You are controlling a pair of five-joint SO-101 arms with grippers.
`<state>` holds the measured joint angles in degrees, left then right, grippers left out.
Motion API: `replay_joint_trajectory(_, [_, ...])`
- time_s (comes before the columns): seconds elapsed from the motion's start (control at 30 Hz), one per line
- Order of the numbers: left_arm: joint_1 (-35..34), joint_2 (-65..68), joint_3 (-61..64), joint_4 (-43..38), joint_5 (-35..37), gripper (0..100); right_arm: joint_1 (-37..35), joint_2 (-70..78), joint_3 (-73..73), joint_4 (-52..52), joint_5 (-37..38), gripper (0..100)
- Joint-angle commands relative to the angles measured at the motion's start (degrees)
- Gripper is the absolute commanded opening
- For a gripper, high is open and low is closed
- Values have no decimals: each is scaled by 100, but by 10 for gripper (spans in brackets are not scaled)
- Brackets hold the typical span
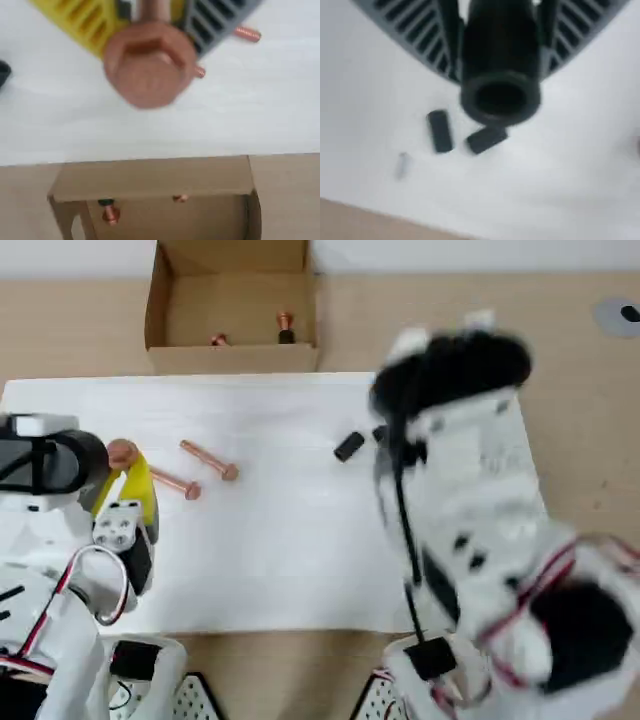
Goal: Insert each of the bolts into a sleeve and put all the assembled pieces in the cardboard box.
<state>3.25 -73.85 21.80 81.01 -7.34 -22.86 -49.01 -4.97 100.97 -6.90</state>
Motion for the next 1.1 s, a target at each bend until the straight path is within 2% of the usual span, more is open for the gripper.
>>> replay_joint_trajectory(0.0, [-88, -277, 149, -149, 53, 9, -303, -1112, 1279, -510, 53, 10])
replay_joint_trajectory(0.17, [-62, -681, 448, -396, 176, 9, -321, -2642, 3319, -1969, 62, 10])
replay_joint_trajectory(0.37, [-62, -980, 1222, -1600, 651, 9, -716, -4321, 5824, -3736, 18, 10])
replay_joint_trajectory(0.5, [-62, -1024, 1864, -2558, 651, 9, -1130, -5095, 7143, -4633, 9, 10])
replay_joint_trajectory(0.6, [-53, -1015, 2154, -2963, 651, 9, -1411, -5543, 7890, -5327, 9, 10])
replay_joint_trajectory(0.73, [149, -1007, 2198, -3121, 897, 9, -2079, -5912, 8558, -5952, 18, 10])
replay_joint_trajectory(0.87, [967, -1015, 2242, -2998, 1090, 9, -2730, -6062, 9130, -6391, 18, 10])
replay_joint_trajectory(0.97, [1486, -1042, 2233, -2699, 1081, 9, -3029, -6088, 9411, -6673, 18, 10])
replay_joint_trajectory(1.07, [1600, -1051, 2198, -2541, 1073, 9, -3160, -6088, 9534, -6927, 35, 10])
